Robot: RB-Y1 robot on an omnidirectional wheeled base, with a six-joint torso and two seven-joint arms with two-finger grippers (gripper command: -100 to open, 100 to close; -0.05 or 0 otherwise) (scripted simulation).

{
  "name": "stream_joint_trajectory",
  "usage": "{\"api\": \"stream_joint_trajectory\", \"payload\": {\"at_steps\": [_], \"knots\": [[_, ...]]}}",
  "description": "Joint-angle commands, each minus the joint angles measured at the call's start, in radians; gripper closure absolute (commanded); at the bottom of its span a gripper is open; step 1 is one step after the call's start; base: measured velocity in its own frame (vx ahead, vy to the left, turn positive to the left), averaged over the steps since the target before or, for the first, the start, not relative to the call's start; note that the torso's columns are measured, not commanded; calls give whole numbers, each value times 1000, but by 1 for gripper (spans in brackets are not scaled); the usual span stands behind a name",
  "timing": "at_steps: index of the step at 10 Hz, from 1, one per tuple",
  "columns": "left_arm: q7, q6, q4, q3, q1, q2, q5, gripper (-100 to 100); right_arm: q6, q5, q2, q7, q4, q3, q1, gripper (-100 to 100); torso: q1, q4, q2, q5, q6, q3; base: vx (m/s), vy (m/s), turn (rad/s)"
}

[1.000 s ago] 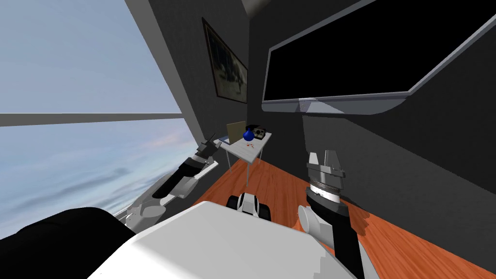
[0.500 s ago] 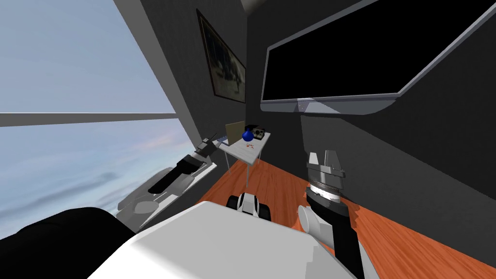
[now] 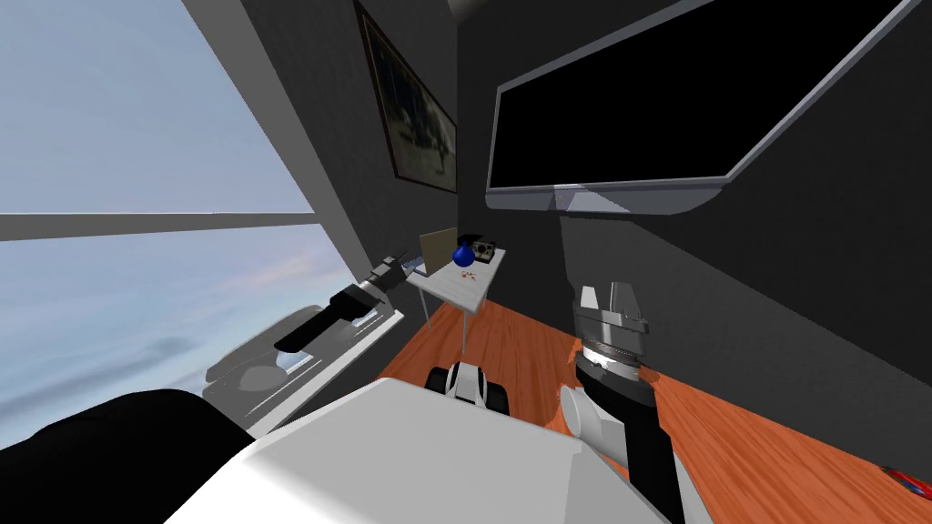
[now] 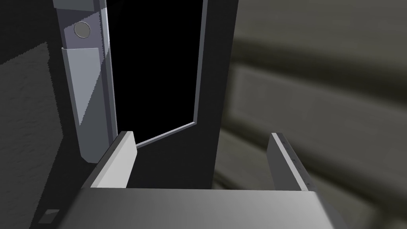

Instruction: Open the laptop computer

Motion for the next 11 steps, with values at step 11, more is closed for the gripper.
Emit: {"api": "stream_joint_trajectory", "payload": {"at_steps": [11], "knots": [[146, 236, 11, 107, -11, 347, 22, -100, 0, 0, 0, 0, 0, 0, 0, 0, 0, 0, -1, 0, 0, 0, 25, 49, -89]]}}
